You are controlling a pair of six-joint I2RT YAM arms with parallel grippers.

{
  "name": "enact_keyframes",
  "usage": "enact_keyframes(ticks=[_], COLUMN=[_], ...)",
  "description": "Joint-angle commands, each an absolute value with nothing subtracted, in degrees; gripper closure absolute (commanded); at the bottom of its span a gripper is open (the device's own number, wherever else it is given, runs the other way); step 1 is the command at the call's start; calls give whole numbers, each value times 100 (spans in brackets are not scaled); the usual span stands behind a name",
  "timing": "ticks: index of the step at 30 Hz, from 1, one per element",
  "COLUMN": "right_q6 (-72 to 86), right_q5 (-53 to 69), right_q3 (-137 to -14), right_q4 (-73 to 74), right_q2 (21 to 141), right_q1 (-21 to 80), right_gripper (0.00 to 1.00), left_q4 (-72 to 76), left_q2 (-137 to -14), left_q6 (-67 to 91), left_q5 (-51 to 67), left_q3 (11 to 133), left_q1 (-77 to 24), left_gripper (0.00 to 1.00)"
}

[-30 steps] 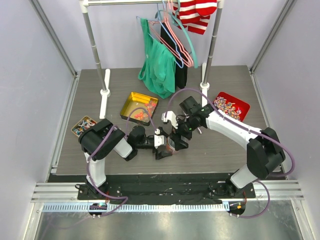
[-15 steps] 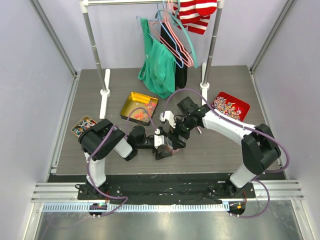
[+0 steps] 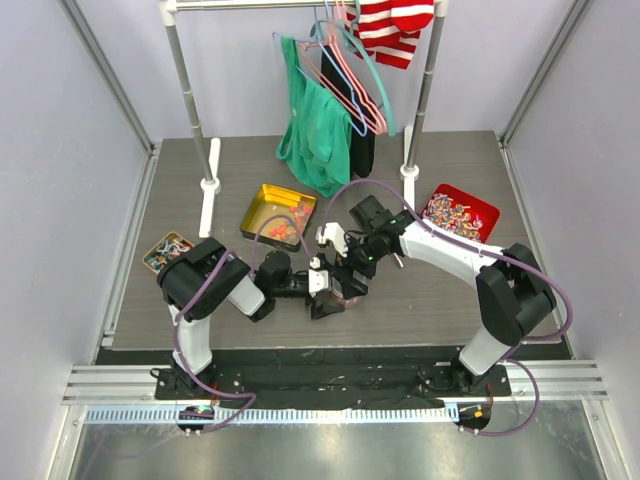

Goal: Pack the candies
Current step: Close the bottle lid on the packing bottle.

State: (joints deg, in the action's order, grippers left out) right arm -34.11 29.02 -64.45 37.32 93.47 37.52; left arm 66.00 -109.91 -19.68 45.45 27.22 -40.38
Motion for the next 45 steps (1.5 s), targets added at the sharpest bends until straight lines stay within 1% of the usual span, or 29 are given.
enact_keyframes(ticks=[1,10,15,38,45], right_q6=[-3375,-3498,-3621,-3665,-3744], right_q5=[2874,2795,2760,3524,3411], right_q3=[-6530,-6627,-6618,-6847,-6812], right_q4=[3568,3840,3981,4377,4430], right_q2=[9404,9527,9317,9220,9281], right_q1=[3797,3937,3929,3735,3753], right_gripper=[31,31,31,31,31], left_q4=[6829,6759,6724,6671,6636], left_q2=[-10995,-10995,-10986,-10986,-10978], left_q6=[-2013,-1995,-2004,-2021,-2021], left_q5=[4526,4491,4482,4483,4482], left_q3=[2839,2865,2874,2892,2909], left_q1=[-4061,-4060,-4061,-4060,-4052], left_gripper=[2,3,3,3,3])
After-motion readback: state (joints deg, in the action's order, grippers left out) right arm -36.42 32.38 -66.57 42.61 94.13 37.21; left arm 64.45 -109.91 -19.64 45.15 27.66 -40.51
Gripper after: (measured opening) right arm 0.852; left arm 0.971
